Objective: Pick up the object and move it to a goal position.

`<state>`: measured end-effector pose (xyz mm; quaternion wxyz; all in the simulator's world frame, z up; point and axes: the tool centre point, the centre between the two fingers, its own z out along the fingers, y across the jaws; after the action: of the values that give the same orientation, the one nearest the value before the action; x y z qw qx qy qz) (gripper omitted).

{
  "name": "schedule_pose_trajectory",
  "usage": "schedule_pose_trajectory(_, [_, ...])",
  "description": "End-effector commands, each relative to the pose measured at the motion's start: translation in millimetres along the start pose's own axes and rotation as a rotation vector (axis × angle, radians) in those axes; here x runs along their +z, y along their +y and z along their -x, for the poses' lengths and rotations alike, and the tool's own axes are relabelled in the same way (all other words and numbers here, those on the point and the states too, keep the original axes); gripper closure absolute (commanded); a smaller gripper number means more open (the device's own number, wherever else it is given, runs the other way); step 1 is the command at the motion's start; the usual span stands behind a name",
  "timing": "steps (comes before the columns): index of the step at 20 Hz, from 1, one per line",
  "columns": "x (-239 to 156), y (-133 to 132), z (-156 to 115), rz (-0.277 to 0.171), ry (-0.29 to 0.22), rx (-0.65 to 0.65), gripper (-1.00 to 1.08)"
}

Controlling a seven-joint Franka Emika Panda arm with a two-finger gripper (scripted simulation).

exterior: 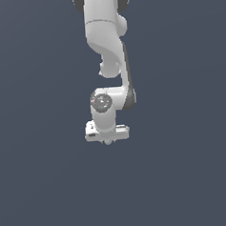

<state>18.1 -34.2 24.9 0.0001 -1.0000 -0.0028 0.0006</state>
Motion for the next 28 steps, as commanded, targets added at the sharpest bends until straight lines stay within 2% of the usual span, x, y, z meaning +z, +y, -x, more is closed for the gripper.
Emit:
schedule_pose_trajectory(1, [-6.9,2.5,-0.3,0.000,0.001,0.000,1.08])
schedule_pose_trajectory(11, [-73.9,26.6,0.9,0.000,0.001,0.000,1.08])
schedule_pose_trajectory(28, [-264.6,94.9,0.9,-0.001,0.001,0.000,1.08])
